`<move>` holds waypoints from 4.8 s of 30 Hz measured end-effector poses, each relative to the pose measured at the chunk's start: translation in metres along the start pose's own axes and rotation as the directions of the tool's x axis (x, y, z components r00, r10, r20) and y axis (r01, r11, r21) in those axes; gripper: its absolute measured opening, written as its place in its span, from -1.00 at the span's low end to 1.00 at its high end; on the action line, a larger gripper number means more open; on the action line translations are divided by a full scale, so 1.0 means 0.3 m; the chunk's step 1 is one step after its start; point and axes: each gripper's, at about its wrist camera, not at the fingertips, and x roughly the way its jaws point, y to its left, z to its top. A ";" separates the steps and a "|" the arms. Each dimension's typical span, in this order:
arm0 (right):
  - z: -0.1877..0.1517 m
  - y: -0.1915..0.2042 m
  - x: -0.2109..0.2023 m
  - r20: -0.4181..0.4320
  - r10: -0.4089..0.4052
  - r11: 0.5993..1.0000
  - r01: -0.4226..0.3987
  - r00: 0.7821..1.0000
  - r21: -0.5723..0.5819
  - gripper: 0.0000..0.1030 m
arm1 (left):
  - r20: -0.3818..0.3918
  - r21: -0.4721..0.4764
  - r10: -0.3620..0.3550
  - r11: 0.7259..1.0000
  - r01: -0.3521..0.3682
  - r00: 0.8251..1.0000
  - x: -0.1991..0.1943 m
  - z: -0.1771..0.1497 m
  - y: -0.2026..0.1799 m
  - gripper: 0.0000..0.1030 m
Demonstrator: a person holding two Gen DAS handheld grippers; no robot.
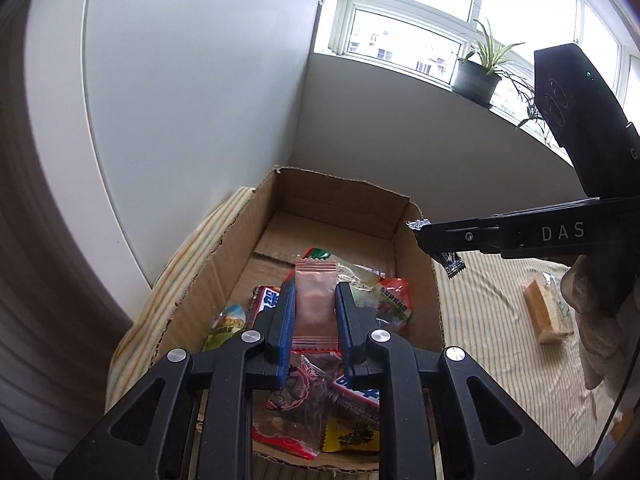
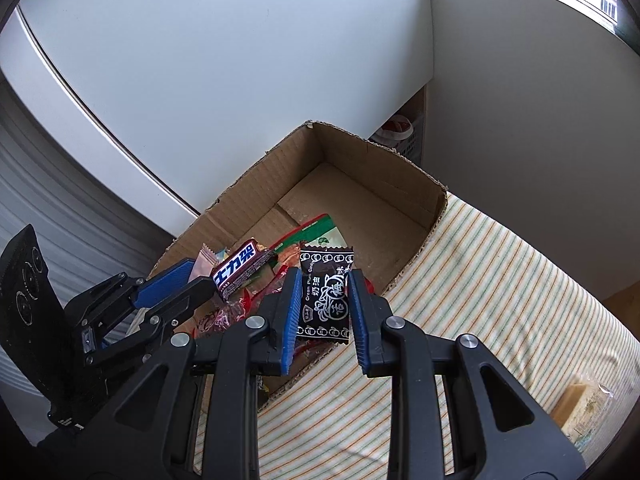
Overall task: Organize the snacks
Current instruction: 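Carry the pink candy and black pack into the box and open both tools, then close both tools on the sides of the bagged bread loaf, then lift the bread loaf with both tools into the box and open them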
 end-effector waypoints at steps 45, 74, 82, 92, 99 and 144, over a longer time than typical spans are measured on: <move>-0.455 -0.559 -0.479 0.156 -0.262 0.927 0.203 0.953 0.314 0.92 | -0.118 0.108 -0.348 0.927 0.360 0.930 0.044 -0.081 -0.527 0.31; -0.724 -0.886 -0.286 0.123 0.013 0.854 -0.075 0.992 0.515 0.31 | -0.376 0.065 -0.475 0.843 0.534 0.796 0.346 -0.163 -0.898 0.23; -0.698 -0.857 -0.269 0.124 0.031 0.858 -0.090 0.992 0.506 0.01 | -0.379 0.101 -0.487 0.823 0.558 0.787 0.342 -0.171 -0.942 0.02; -0.654 -0.781 -0.273 0.134 0.017 0.869 -0.080 0.991 0.488 0.00 | -0.342 0.157 -0.473 0.823 0.545 0.812 0.271 -0.163 -0.924 0.01; -0.594 -0.685 -0.288 0.145 0.008 0.895 -0.072 0.989 0.441 0.00 | -0.287 0.190 -0.462 0.831 0.523 0.839 0.193 -0.141 -0.882 0.01; -0.062 -0.008 0.018 0.087 0.134 0.989 -0.139 0.987 0.055 0.00 | 0.035 0.002 -0.276 0.961 0.276 0.961 -0.041 0.015 -0.132 0.01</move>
